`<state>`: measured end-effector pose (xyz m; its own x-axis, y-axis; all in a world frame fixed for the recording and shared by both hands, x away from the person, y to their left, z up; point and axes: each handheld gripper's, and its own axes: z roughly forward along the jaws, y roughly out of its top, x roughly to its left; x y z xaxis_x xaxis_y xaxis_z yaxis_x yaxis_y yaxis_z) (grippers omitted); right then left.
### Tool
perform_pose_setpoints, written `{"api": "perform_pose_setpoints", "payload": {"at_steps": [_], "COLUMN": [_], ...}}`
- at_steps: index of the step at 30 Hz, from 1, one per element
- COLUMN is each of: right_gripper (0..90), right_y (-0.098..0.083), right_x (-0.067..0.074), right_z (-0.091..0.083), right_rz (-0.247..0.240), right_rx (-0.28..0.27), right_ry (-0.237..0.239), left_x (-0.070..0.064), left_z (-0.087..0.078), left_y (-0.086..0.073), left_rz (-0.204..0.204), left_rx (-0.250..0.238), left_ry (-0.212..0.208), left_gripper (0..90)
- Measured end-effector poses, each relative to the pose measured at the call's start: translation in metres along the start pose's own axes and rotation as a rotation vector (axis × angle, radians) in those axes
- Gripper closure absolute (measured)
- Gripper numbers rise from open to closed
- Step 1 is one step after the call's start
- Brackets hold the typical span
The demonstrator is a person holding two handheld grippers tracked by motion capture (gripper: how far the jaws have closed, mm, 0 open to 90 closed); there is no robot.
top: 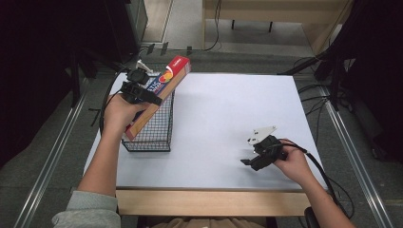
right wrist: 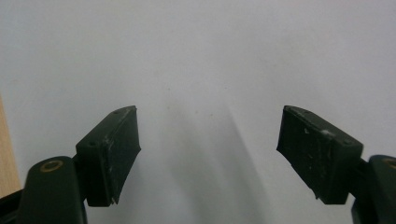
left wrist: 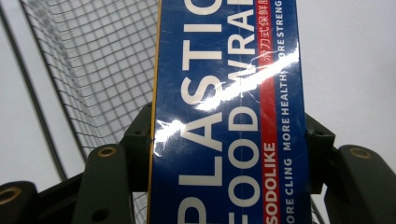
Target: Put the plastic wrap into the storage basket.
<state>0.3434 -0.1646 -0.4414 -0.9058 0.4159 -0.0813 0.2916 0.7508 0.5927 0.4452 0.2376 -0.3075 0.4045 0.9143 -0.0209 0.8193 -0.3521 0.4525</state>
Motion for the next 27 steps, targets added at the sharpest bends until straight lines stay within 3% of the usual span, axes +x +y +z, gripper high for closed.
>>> {"api": "perform_pose_setpoints", "payload": {"at_steps": [3, 13, 22, 25, 27], "right_gripper": [21.7, 21.7, 21.7, 21.7, 21.7], "right_y": [0.0, 0.0, 0.0, 0.0, 0.0], "right_x": [0.001, 0.001, 0.002, 0.002, 0.002], "right_z": [0.001, 0.003, 0.003, 0.003, 0.002], "right_rz": [-0.007, -0.012, -0.012, -0.01, -0.013], "right_rx": [0.005, 0.01, 0.011, 0.011, 0.011], "right_ry": [-0.002, 0.005, 0.006, 0.008, 0.004], "left_x": [0.006, 0.027, 0.028, 0.028, 0.026], "left_z": [0.002, 0.001, 0.011, 0.015, 0.016], "left_y": [0.002, 0.004, 0.013, 0.017, 0.019], "left_rz": [-0.03, -0.156, -0.242, -0.267, -0.261], "left_rx": [0.005, -0.005, 0.007, 0.015, 0.002], "left_ry": [0.002, 0.079, 0.17, 0.168, 0.141], "left_gripper": [39.7, 39.6, 39.5, 39.5, 39.5]}}
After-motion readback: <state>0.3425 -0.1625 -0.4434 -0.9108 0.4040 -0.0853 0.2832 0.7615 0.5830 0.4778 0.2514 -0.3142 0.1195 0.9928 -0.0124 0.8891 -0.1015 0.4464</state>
